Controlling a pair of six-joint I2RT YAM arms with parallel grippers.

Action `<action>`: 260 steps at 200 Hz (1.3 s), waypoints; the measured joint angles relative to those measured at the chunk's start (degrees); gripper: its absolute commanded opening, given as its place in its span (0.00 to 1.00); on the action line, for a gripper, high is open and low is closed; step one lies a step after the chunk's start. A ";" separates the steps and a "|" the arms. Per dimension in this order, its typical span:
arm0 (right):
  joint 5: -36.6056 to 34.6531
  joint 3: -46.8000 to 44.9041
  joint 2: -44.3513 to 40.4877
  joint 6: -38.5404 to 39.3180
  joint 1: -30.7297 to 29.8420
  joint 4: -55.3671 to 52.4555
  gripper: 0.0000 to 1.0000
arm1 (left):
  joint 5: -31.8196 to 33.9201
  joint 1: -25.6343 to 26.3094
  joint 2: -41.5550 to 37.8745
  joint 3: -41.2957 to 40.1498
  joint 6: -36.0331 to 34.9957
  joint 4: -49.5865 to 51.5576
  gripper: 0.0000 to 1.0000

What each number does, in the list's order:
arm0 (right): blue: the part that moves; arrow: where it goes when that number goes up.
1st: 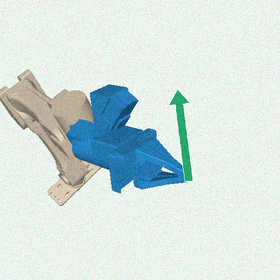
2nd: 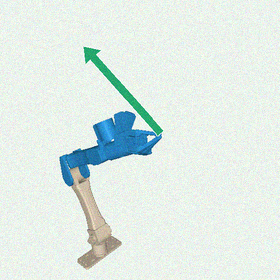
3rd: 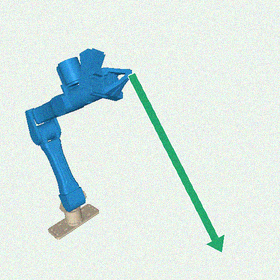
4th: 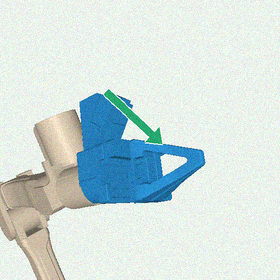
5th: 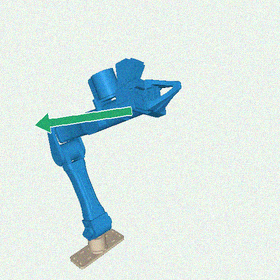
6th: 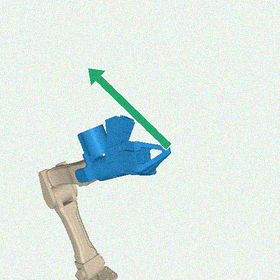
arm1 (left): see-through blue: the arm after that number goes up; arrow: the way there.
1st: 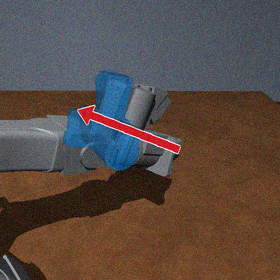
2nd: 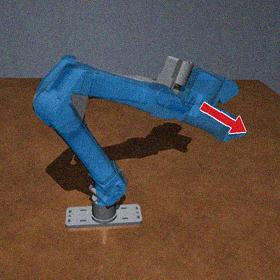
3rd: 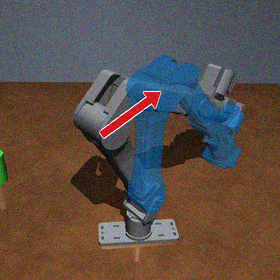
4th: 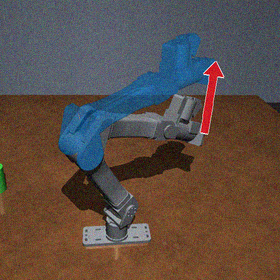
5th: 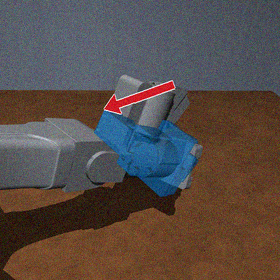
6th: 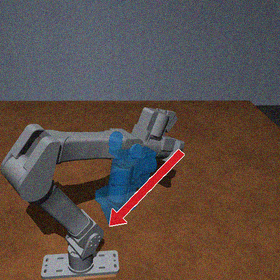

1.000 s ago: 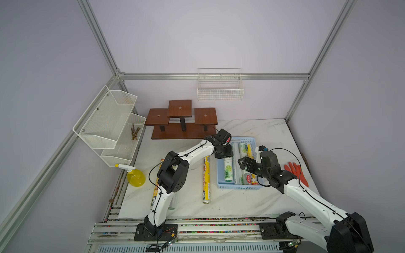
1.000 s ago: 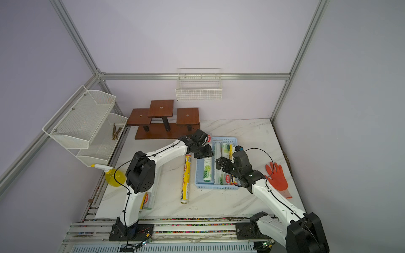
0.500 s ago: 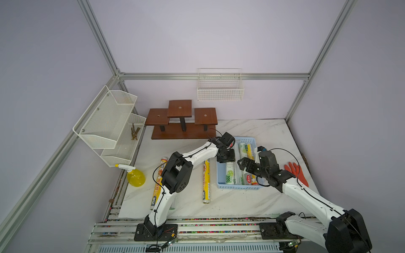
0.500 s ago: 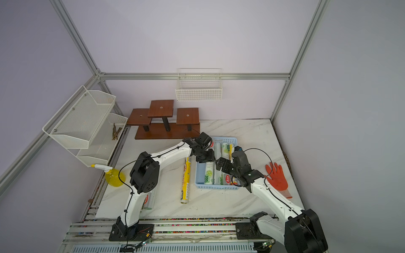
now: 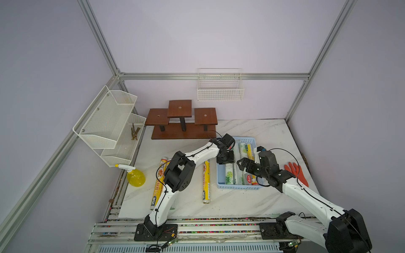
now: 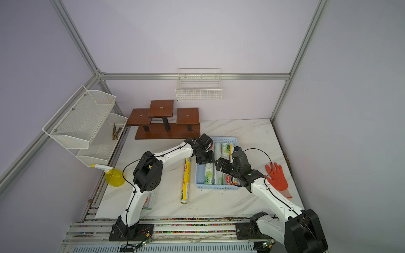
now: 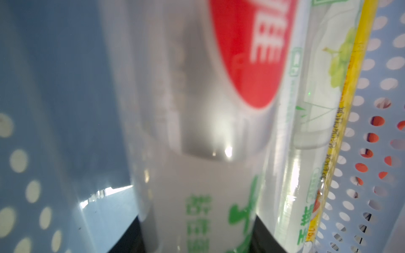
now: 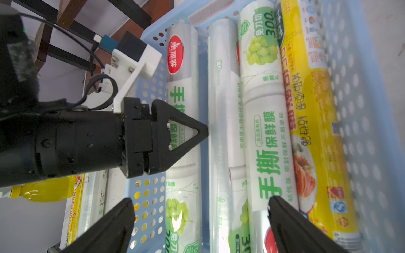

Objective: Put the plastic wrap into the basket
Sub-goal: Place the plastic wrap in the basket, then pick up the plastic wrap from the center of the board.

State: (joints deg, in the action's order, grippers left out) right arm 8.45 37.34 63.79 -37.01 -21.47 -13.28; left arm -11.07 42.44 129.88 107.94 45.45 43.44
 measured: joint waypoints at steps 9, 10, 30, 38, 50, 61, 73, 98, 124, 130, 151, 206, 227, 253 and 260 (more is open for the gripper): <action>0.02 0.00 0.00 0.00 0.00 0.00 0.99 | 0.00 0.02 0.00 0.00 0.02 0.04 0.56; 0.02 0.00 0.00 0.00 0.00 0.00 0.99 | 0.00 0.02 0.00 0.00 0.02 0.04 0.56; 0.02 0.00 0.00 0.00 0.00 0.00 0.99 | -0.07 0.02 0.00 0.00 0.07 0.04 0.62; 0.04 0.00 0.00 0.00 0.00 0.00 0.99 | -0.09 0.00 0.00 0.00 0.09 0.07 0.63; 0.04 0.00 0.00 0.00 0.00 0.00 0.99 | -0.28 -0.02 0.00 0.00 0.24 -0.24 0.65; 0.11 0.00 0.00 0.00 0.00 0.00 0.99 | -0.37 -0.02 -0.02 0.00 0.39 -0.37 0.65; 0.22 0.00 0.02 0.00 0.00 0.00 0.99 | -0.46 -0.02 -0.04 0.00 0.44 -0.46 0.65; 0.24 0.00 0.37 0.02 0.00 0.00 0.99 | -0.61 -0.04 -0.04 0.00 0.48 -0.48 0.63; 0.22 0.00 0.39 0.02 0.00 0.00 0.99 | -0.61 -0.04 -0.26 -0.26 0.50 -0.63 0.64; 0.15 0.00 0.39 0.02 0.00 -0.02 0.99 | -0.55 -0.04 -0.61 -0.76 0.50 -1.01 0.64; -0.04 0.00 0.04 0.02 0.00 -0.02 0.99 | -0.31 0.09 -2.99 -3.13 0.48 -2.23 0.66; 0.20 -0.02 -5.11 0.22 0.00 0.81 0.99 | 4.07 0.26 -15.45 -9.31 -0.50 -5.05 0.70; 1.25 -0.02 -7.08 0.13 0.00 2.89 0.99 | 7.54 0.33 -20.90 -13.29 -1.60 -6.75 0.70; 3.98 -0.02 -7.52 -0.33 0.00 5.90 0.99 | 13.20 0.15 -28.33 -20.06 -2.84 -8.15 0.70; 4.98 -0.02 -7.32 -0.59 0.00 6.78 0.99 | 14.78 0.00 -30.12 -21.73 -3.28 -8.20 0.69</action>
State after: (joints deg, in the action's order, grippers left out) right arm 13.43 37.32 56.47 -37.60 -21.47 -6.50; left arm 3.70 42.44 99.77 86.21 42.17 35.24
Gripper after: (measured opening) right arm 0.992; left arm 0.698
